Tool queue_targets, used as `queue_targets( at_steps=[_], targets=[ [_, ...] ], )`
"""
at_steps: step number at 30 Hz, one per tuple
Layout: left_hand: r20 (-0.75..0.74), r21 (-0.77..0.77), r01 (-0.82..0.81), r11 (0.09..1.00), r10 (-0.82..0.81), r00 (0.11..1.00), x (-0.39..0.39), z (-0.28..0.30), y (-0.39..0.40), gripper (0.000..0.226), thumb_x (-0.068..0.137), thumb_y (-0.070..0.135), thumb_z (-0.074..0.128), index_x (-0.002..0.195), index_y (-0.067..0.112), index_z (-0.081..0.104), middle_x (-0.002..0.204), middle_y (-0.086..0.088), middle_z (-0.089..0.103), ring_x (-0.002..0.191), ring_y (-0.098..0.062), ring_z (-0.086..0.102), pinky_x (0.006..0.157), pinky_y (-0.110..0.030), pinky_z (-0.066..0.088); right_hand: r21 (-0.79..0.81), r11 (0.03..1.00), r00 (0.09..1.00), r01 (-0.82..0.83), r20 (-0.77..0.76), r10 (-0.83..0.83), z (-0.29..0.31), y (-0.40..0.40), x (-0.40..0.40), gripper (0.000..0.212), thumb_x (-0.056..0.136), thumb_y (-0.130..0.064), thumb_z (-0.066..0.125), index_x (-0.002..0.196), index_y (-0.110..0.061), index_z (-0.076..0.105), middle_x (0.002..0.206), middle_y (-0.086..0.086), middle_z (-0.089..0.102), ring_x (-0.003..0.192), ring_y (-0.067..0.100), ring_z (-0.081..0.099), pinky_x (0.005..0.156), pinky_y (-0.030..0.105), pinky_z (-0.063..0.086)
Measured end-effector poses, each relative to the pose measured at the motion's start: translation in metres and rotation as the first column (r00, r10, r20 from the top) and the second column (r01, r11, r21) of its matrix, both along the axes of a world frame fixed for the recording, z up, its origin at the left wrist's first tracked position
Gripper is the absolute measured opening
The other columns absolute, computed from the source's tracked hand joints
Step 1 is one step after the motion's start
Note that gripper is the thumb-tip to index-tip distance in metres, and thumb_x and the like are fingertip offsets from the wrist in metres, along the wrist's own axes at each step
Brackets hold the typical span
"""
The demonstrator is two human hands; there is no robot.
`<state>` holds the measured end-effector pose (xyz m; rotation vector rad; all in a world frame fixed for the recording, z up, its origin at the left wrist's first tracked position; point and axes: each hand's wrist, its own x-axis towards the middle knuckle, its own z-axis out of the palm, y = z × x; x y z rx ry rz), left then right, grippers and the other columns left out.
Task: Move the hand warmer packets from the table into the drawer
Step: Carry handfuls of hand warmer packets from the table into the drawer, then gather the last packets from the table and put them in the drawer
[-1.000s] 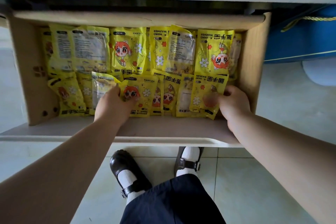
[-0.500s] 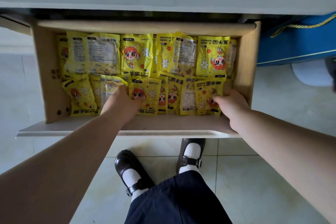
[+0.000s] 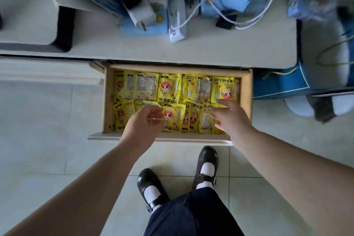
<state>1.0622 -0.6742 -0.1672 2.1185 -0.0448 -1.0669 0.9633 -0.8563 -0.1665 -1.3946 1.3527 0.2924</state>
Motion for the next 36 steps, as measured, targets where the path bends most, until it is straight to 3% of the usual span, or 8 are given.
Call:
queue_targets(
  at_steps=[4,9,12,15,20,24,29,36],
  targets=[
    [0.066,-0.076,-0.119,0.990,0.124,0.990,-0.009,0.068,0.023,0.028,0.080,0.005,0.070,0.093,0.028,0.062,0.084,0.016,0.066,0.075,0.004,0.061,0.058,-0.001,0.043,-0.034,0.995,0.993,-0.096,0.060,0.098,0.067,0.031,0.009,0.028,0.089,-0.018,0.060,0.116,-0.023,0.056,0.100,0.004,0.064,0.104,0.035,0.063,0.090,0.055,0.051],
    [0.035,-0.153,-0.247,0.957,0.255,0.966,-0.012,0.153,0.055,0.024,0.080,0.011,0.070,0.091,0.030,0.061,0.089,0.012,0.068,0.078,0.000,0.064,0.065,-0.013,0.047,-0.084,0.989,0.979,-0.122,0.155,0.133,0.149,0.075,0.022,0.018,0.087,-0.019,0.062,0.100,-0.031,0.059,0.091,0.001,0.061,0.089,0.026,0.064,0.088,0.052,0.052],
    [0.056,-0.164,-0.308,0.937,0.321,0.945,-0.015,0.197,0.079,0.020,0.080,0.017,0.071,0.095,0.027,0.063,0.090,0.013,0.070,0.072,0.008,0.064,0.061,-0.009,0.045,-0.106,0.980,0.960,-0.171,0.207,0.190,0.190,0.097,0.031,0.019,0.087,-0.017,0.062,0.104,-0.025,0.061,0.082,-0.001,0.057,0.080,0.019,0.058,0.086,0.048,0.052],
    [0.087,-0.170,-0.383,0.908,0.401,0.912,-0.019,0.247,0.107,0.020,0.081,0.014,0.070,0.091,0.030,0.061,0.093,0.010,0.070,0.067,0.014,0.061,0.063,-0.014,0.046,-0.124,0.960,0.925,-0.250,0.263,0.275,0.236,0.119,0.039,0.021,0.087,-0.022,0.062,0.107,-0.026,0.061,0.093,0.008,0.063,0.085,0.022,0.062,0.083,0.044,0.054],
    [0.132,-0.214,-0.563,0.799,0.594,0.793,-0.035,0.318,0.142,0.025,0.082,0.009,0.069,0.101,0.022,0.059,0.095,0.008,0.066,0.075,0.002,0.060,0.054,-0.005,0.042,-0.165,0.893,0.817,-0.419,0.360,0.450,0.309,0.138,0.054,0.020,0.087,-0.020,0.061,0.106,-0.025,0.059,0.087,-0.004,0.062,0.078,0.015,0.058,0.078,0.036,0.052],
    [0.164,-0.254,-0.640,0.725,0.685,0.710,-0.053,0.355,0.159,0.026,0.082,0.010,0.069,0.104,0.020,0.060,0.097,0.006,0.065,0.072,0.001,0.058,0.049,-0.004,0.039,-0.240,0.800,0.700,-0.550,0.391,0.598,0.352,0.140,0.061,0.021,0.088,-0.022,0.059,0.108,-0.028,0.057,0.092,-0.009,0.063,0.089,0.014,0.061,0.084,0.034,0.052],
    [0.169,-0.334,-0.756,0.563,0.825,0.539,-0.112,0.407,0.187,0.032,0.082,0.009,0.070,0.112,0.014,0.061,0.103,0.000,0.066,0.076,-0.001,0.059,0.049,-0.003,0.041,-0.305,0.617,0.472,-0.725,0.432,0.769,0.411,0.169,0.044,0.024,0.088,-0.021,0.060,0.112,-0.024,0.057,0.091,-0.007,0.062,0.089,0.010,0.060,0.087,0.033,0.053],
    [0.195,-0.427,-0.834,0.351,0.936,0.294,-0.206,0.458,0.250,0.027,0.083,0.004,0.069,0.107,0.013,0.060,0.108,-0.011,0.066,0.080,-0.003,0.060,0.059,-0.003,0.047,-0.385,0.253,0.063,-0.888,0.441,0.895,0.465,0.257,-0.001,0.022,0.087,-0.019,0.063,0.107,-0.022,0.055,0.102,0.000,0.063,0.095,0.014,0.059,0.082,0.029,0.049]
  ],
)
